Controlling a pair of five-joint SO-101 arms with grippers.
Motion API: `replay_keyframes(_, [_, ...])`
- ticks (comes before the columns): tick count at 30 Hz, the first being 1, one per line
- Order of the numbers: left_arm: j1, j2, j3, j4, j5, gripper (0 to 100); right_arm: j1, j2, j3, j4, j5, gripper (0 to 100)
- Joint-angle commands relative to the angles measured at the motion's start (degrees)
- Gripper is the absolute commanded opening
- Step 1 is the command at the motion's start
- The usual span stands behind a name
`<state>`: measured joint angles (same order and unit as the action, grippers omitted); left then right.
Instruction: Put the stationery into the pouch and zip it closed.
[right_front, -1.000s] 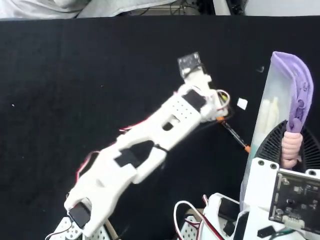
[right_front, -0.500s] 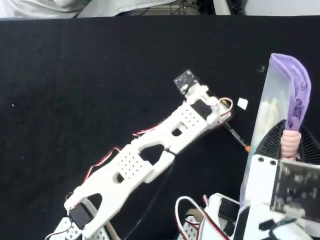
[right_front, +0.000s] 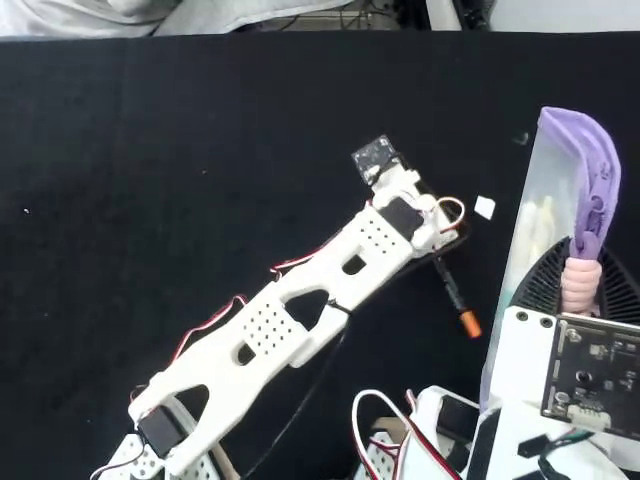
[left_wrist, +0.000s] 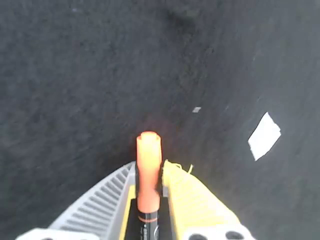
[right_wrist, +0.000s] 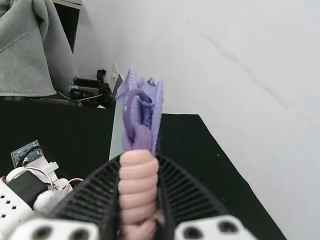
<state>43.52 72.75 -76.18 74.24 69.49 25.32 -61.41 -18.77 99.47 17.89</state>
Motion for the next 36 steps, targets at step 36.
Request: replay_keyframes(36, [-34.77, -12.31, -17.01, 26.73, -16.7, 3, -10.99, 1.54, 2.86, 1.23, -1.49, 1.1])
